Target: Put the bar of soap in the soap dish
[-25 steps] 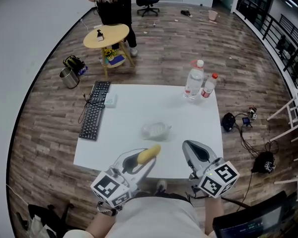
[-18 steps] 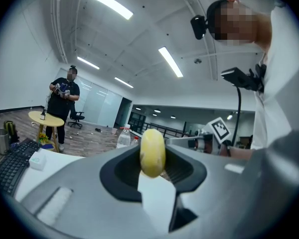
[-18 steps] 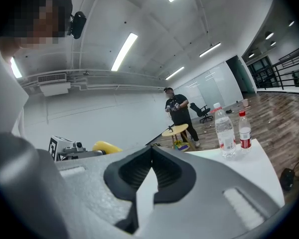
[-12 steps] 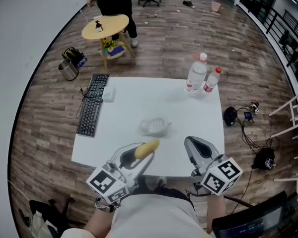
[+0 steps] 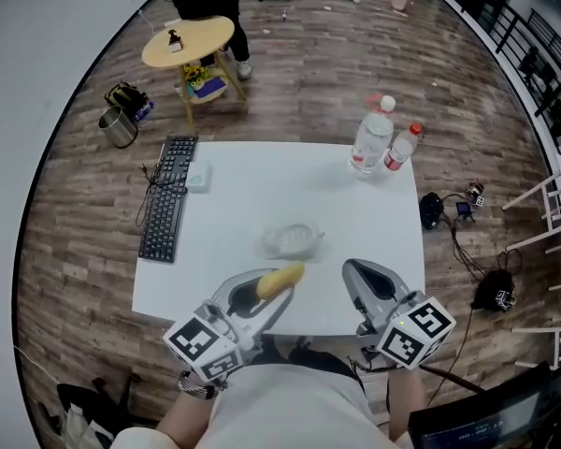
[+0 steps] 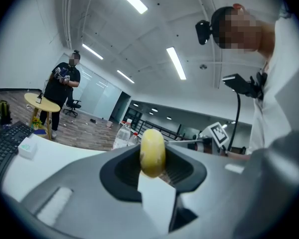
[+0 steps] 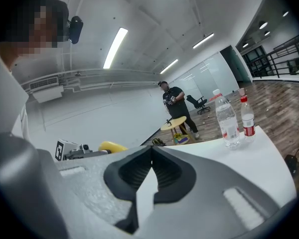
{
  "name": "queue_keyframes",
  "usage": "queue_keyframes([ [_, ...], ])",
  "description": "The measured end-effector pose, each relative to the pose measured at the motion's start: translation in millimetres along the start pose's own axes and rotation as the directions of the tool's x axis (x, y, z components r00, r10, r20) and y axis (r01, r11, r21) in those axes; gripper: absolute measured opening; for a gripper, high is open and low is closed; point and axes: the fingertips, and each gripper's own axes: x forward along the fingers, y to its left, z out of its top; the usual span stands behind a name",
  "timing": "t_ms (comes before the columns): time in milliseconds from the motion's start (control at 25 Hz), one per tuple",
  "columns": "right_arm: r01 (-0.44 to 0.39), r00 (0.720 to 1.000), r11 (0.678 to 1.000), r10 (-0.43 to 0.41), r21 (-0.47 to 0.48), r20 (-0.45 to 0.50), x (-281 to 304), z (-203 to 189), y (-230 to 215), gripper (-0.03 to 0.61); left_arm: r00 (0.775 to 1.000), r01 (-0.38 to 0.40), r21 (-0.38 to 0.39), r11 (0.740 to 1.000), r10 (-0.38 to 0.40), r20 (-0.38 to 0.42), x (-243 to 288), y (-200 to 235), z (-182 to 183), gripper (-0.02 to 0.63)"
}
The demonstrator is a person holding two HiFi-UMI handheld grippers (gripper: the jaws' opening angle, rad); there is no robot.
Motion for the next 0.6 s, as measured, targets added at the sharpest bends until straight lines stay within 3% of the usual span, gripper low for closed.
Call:
queue_keyframes([
  [280,-0.109,0.992,0.982,0.118,0.157,-0.051,13,-16,4,0.003,0.999,0.044,-0.091,0.995,-0.045,-0.008,4,10,-4,0.129],
  [600,-0.167,0.977,0.969,0.188,0.182,-0.103,27,-29,10,0.054,0.995,0.103,-0.311,0.945,-0.096,0.036,7,24,-12,0.129],
])
